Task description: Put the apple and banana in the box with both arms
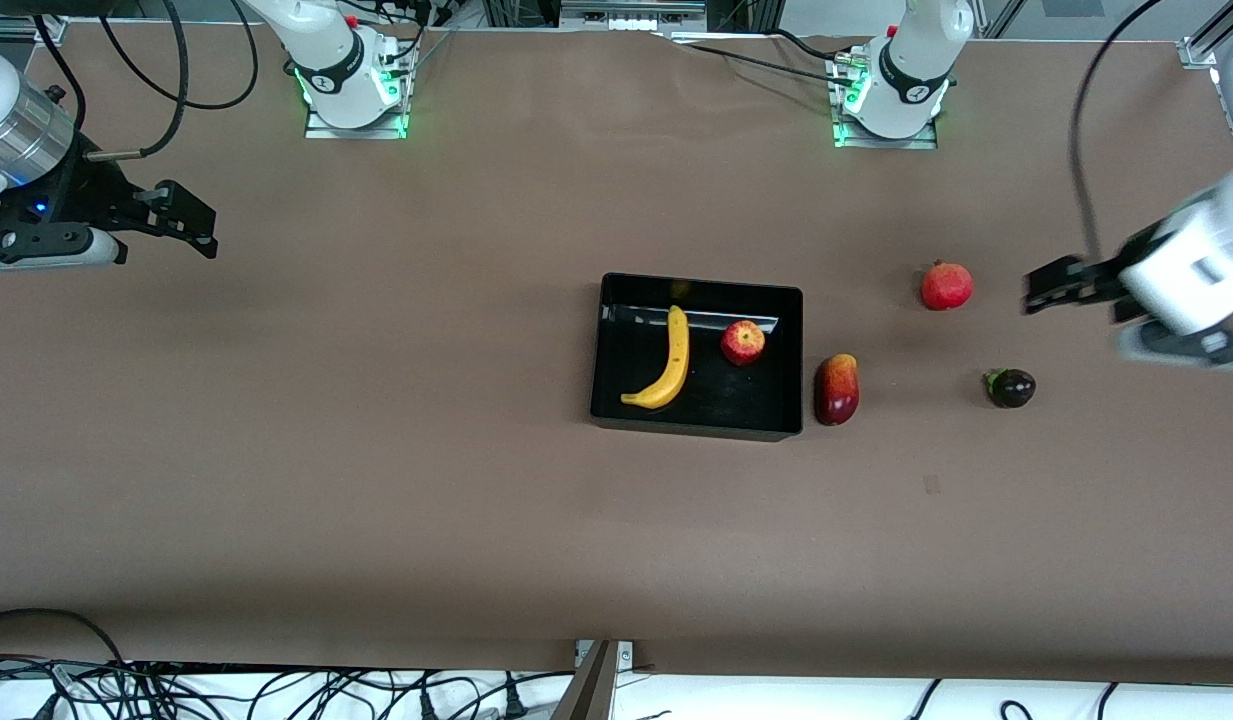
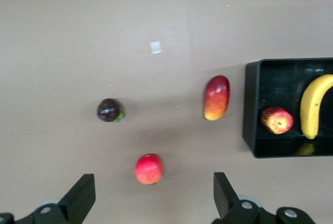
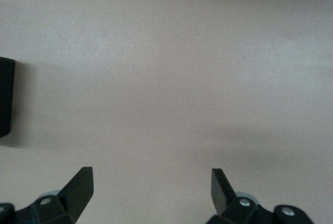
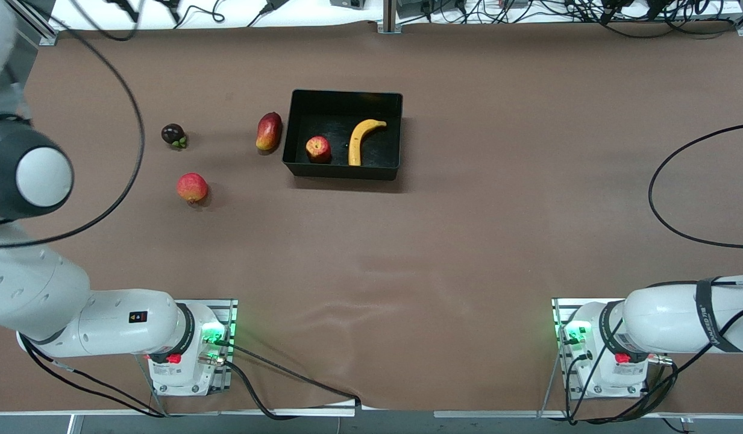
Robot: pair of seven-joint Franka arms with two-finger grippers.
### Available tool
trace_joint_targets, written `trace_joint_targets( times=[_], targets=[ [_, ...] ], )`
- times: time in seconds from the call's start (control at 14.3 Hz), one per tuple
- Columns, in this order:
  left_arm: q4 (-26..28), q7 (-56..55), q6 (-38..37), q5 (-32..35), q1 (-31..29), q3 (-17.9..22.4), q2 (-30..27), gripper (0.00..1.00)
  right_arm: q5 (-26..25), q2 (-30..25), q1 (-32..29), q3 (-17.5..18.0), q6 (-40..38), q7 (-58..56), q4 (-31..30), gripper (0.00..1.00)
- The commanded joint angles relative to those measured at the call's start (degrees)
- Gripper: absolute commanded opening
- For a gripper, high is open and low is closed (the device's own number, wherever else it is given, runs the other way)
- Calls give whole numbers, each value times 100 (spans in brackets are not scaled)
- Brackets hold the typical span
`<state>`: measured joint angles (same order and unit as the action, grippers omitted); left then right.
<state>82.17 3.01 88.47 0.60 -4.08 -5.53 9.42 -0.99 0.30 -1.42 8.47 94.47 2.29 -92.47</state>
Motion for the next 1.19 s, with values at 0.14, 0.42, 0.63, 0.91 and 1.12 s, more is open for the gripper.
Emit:
trace_joint_targets(
  times=[0.14,0.42,0.63,0.91,1.12],
  targets=[
    [1521,112,786,221,337,218,-1241,100,90,-30,-77,67,9,-1,45,100],
    [1452,121,567,221,794,676,-1241,100,90,-30,-77,67,18,-9,36,100],
    [1460,138,566,204,795,685,-1224,100,116,-39,-77,76,18,-9,45,100],
    [1442,130,540,195,803,685,-1206,100,117,-30,-77,76,53,-9,45,100],
    [1434,121,540,195,803,685,-1197,100,125,-30,-77,76,45,-18,36,100]
  ],
)
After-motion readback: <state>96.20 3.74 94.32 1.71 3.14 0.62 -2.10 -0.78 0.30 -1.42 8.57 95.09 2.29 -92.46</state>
